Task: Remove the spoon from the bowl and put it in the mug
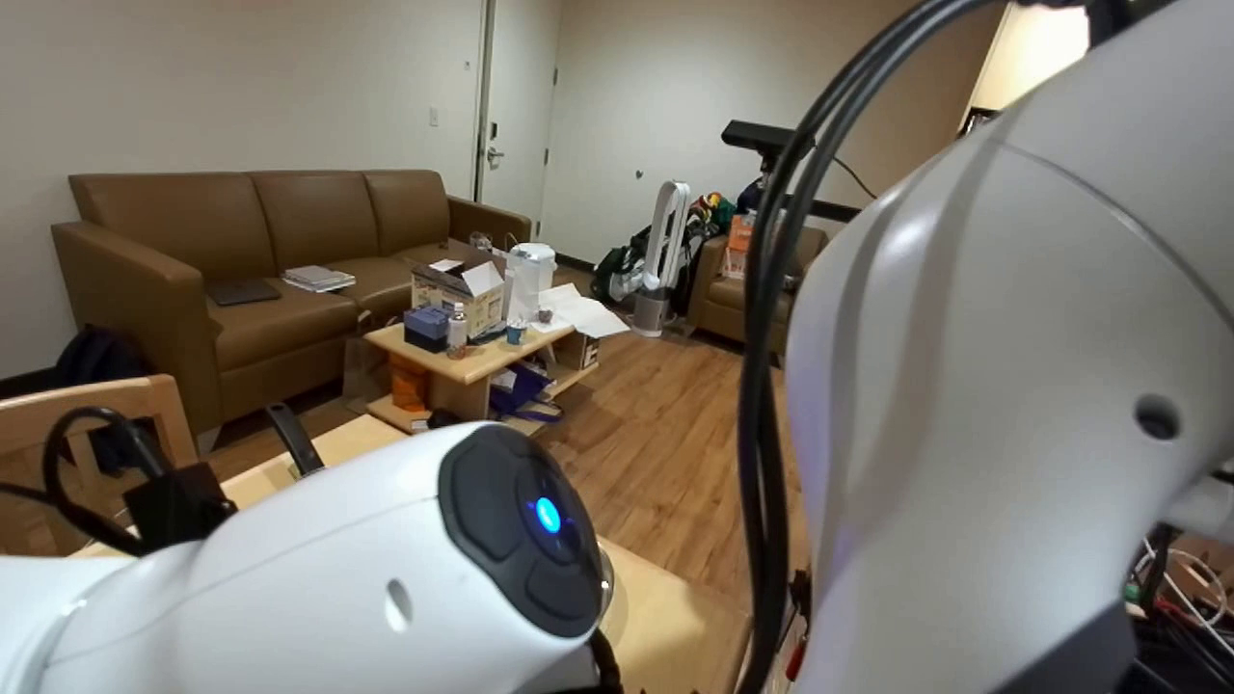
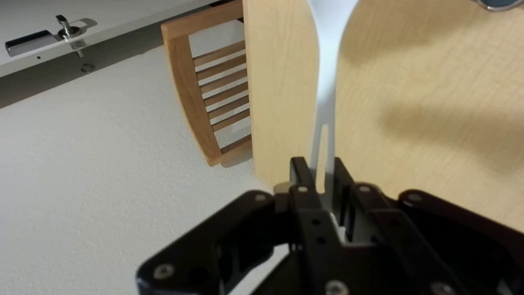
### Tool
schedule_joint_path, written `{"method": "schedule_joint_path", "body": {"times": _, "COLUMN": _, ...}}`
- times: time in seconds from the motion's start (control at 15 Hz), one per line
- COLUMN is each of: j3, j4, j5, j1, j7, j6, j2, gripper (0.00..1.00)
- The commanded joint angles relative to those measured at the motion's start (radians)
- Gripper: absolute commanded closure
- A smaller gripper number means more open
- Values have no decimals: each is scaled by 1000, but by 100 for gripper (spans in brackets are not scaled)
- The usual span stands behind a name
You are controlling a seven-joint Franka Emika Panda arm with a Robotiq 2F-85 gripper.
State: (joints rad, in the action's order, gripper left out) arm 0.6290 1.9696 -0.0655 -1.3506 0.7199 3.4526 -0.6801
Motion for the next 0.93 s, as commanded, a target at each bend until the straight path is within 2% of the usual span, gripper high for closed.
{"method": "schedule_joint_path", "body": {"times": 0.0, "j3": -121, "j4": -45, "j5": 61, "j1": 114, "j7": -121, "j6": 1, "j2": 57, "gripper": 96}}
{"method": "schedule_joint_path", "body": {"times": 0.13, "j3": -115, "j4": -46, "j5": -18, "j1": 98, "j7": -152, "j6": 1, "j2": 75, "gripper": 96}}
{"method": "schedule_joint_path", "body": {"times": 0.2, "j3": -63, "j4": -27, "j5": -70, "j1": 48, "j7": -173, "j6": 1, "j2": 84, "gripper": 96}}
{"method": "schedule_joint_path", "body": {"times": 0.4, "j3": 150, "j4": 71, "j5": -277, "j1": -169, "j7": -209, "j6": 1, "j2": 101, "gripper": 96}}
{"method": "schedule_joint_path", "body": {"times": 0.53, "j3": 280, "j4": 141, "j5": -438, "j1": -314, "j7": -200, "j6": 13, "j2": 66, "gripper": 96}}
{"method": "schedule_joint_path", "body": {"times": 0.6, "j3": 336, "j4": 172, "j5": -484, "j1": -390, "j7": -192, "j6": 17, "j2": 40, "gripper": 96}}
{"method": "schedule_joint_path", "body": {"times": 0.67, "j3": 351, "j4": 195, "j5": -495, "j1": -429, "j7": -189, "j6": 17, "j2": 31, "gripper": 96}}
{"method": "schedule_joint_path", "body": {"times": 0.73, "j3": 290, "j4": 132, "j5": -442, "j1": -333, "j7": -180, "j6": -1, "j2": 55, "gripper": 85}}
{"method": "schedule_joint_path", "body": {"times": 0.87, "j3": 329, "j4": 181, "j5": -477, "j1": -411, "j7": -180, "j6": 0, "j2": 47, "gripper": 85}}
